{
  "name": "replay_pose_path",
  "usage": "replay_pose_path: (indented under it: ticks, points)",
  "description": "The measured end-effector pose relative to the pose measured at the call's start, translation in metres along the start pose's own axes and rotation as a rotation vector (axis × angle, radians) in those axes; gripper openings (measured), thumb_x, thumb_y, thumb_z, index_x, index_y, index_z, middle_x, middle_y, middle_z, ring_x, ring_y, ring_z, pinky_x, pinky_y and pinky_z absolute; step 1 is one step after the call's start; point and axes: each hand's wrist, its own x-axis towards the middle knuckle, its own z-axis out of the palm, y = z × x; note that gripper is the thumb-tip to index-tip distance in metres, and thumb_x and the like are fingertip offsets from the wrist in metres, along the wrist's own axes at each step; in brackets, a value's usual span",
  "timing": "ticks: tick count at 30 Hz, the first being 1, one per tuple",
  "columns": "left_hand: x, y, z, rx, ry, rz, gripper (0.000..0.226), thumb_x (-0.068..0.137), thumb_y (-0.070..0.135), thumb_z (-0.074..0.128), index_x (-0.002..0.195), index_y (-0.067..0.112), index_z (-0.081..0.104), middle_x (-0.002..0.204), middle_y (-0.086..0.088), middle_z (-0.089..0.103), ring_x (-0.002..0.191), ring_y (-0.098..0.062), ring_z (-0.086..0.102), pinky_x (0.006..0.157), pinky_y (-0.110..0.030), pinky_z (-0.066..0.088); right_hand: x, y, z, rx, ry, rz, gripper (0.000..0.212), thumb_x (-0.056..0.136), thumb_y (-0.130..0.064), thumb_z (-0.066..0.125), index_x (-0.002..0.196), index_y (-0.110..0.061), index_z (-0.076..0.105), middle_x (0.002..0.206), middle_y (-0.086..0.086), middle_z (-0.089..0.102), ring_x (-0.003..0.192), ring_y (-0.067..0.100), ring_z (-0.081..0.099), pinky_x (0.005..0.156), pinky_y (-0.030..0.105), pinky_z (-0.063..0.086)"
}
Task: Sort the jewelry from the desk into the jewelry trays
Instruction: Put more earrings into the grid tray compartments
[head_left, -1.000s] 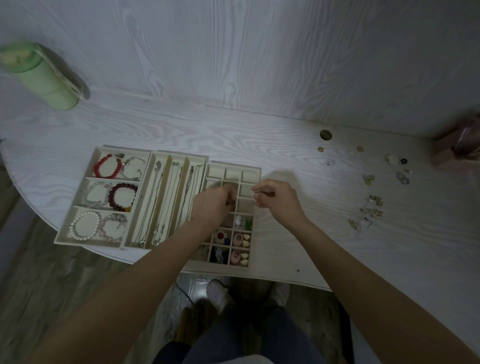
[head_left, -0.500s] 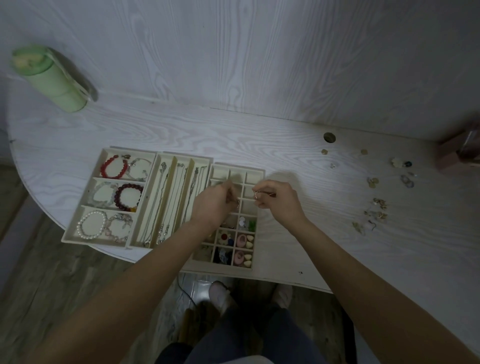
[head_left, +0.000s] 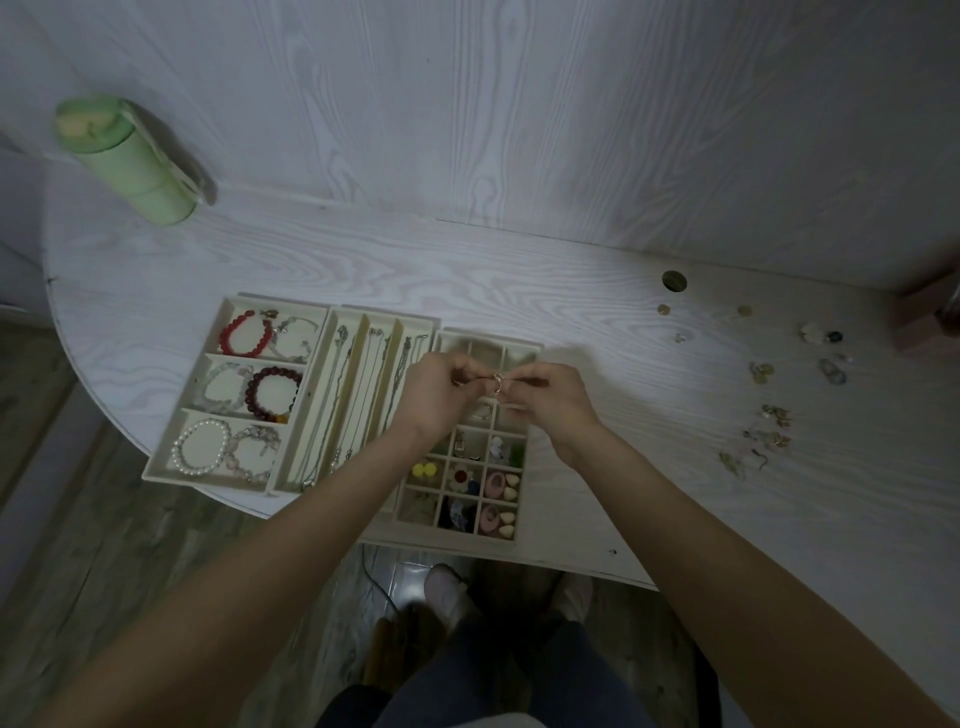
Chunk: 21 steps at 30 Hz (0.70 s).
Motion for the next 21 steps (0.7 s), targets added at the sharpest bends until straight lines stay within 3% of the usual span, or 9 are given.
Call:
replay_pose_path:
  ticks: [3,6,14,21]
  points:
    - [0.001,-0.001,-0.001,-0.024,0.012,-0.015,0.012,0.081,0.012,0.072,0.093,0.012,0.072,0.074,0.011,0.064,0.058,0.005,0.053,0.055,-0.004,0.041,0.001,0.0,0.001,-0.067,0.008,0.026,0.006,0.088,-0.004,0.063,0.086,-0.008,0.066,0.078,0.002,0.065,0.065,0.009,0.061,0.057,0.016,0.051]
    - [0.002,-0.003,-0.002,0.021,0.019,0.008,0.011,0.081,0.012,0.072,0.092,0.012,0.072,0.079,0.005,0.068,0.068,-0.002,0.058,0.06,-0.005,0.042,0.001,-0.001,0.002,-0.11,-0.014,0.039,0.008,0.09,-0.007,0.063,0.095,-0.006,0.068,0.078,-0.001,0.064,0.06,0.006,0.06,0.055,0.014,0.048]
    - [0.007,-0.005,-0.004,0.244,-0.061,0.093,0.011,0.087,0.014,0.065,0.094,0.02,0.073,0.085,0.009,0.067,0.077,-0.007,0.06,0.076,-0.024,0.05,-0.003,-0.005,0.001,-0.128,-0.016,0.046,0.005,0.087,-0.005,0.064,0.091,-0.004,0.068,0.074,-0.001,0.063,0.057,0.007,0.058,0.046,0.008,0.043]
    - [0.007,-0.01,-0.009,0.432,-0.069,0.153,0.012,0.089,0.016,0.063,0.096,0.022,0.071,0.084,0.007,0.068,0.074,-0.011,0.06,0.069,-0.024,0.048,0.0,0.001,0.0,-0.167,-0.001,0.018,0.005,0.089,-0.007,0.063,0.087,-0.01,0.065,0.075,-0.002,0.062,0.061,0.009,0.057,0.049,0.01,0.043]
